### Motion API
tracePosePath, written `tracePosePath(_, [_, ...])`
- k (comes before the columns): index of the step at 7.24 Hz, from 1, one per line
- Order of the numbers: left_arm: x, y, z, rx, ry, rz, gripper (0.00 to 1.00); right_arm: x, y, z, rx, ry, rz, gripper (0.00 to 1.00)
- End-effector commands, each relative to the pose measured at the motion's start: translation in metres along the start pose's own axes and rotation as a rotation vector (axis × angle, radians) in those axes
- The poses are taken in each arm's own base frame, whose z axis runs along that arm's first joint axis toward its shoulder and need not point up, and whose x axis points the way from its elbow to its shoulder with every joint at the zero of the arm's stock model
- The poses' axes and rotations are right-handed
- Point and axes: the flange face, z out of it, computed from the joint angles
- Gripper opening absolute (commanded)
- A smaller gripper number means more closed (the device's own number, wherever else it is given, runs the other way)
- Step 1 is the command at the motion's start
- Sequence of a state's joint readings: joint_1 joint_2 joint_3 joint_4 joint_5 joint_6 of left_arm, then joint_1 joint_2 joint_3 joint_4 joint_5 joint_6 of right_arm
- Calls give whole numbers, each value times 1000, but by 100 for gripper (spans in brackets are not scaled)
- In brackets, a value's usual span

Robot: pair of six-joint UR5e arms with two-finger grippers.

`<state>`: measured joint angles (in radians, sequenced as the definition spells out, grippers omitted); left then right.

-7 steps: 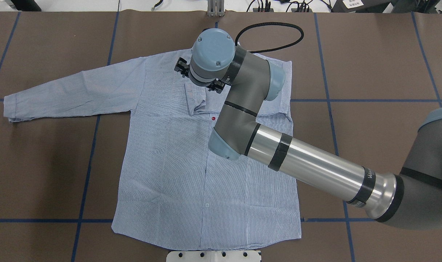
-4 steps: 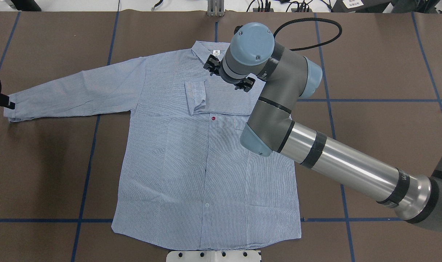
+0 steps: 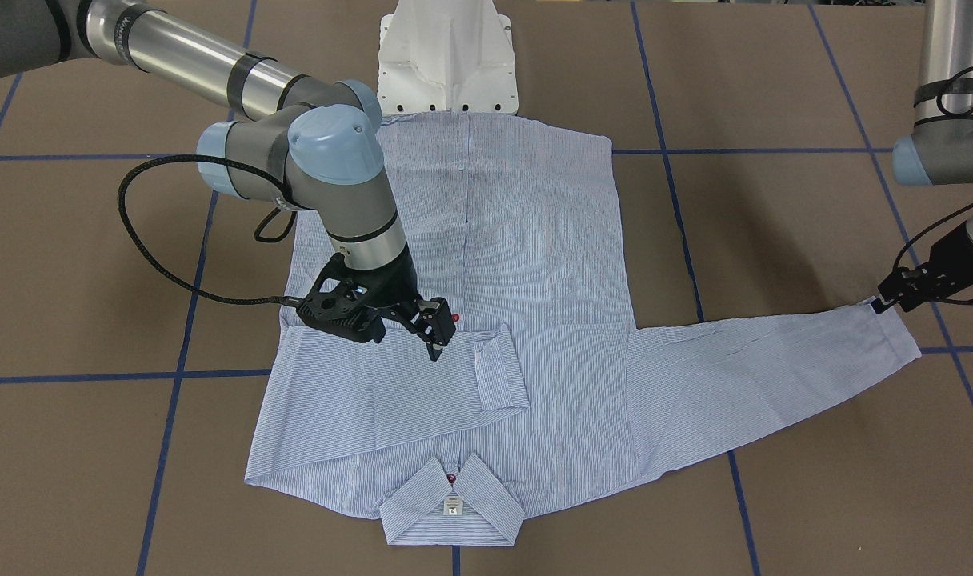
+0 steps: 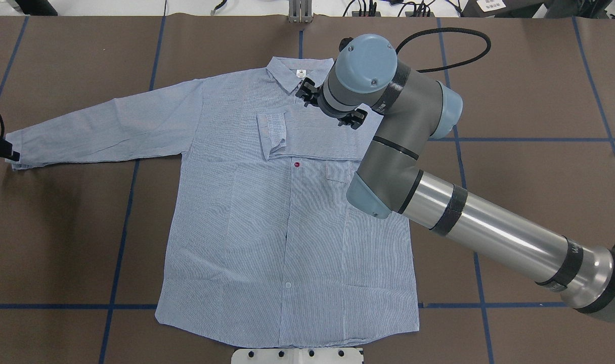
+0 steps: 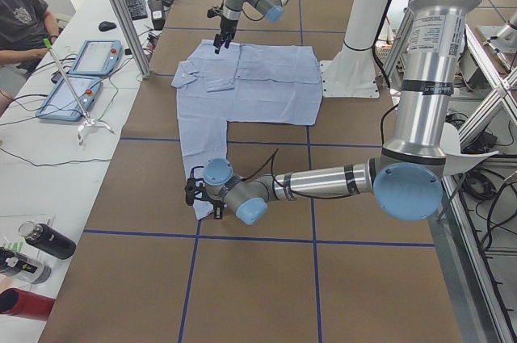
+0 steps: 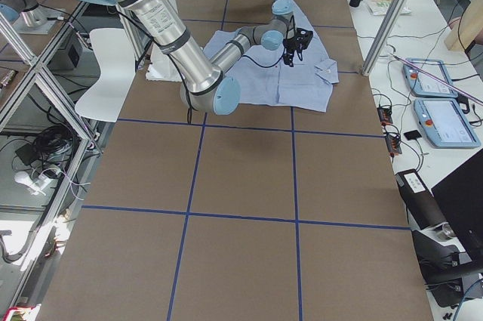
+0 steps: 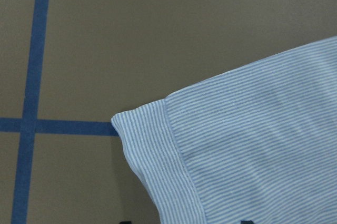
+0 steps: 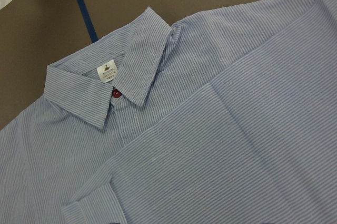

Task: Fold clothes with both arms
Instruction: 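Grasp the other sleeve cuff with the left gripper while the right arm withdraws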

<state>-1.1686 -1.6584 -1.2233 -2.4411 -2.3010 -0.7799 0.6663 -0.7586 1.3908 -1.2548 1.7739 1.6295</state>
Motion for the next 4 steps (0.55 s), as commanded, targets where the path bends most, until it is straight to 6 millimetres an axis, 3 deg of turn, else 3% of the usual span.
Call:
tracePosePath(1, [0,2,4,-8,-2,-21,16,-2,1,-3,3,-6,0,92])
tracePosePath(2, [2,2,4,-9,0,-19,0,-1,1,-5,4,-10,0,92])
tracePosePath(4, [10,5,-1,-32,40,-9,0,12,0,4,5,6,-6,91])
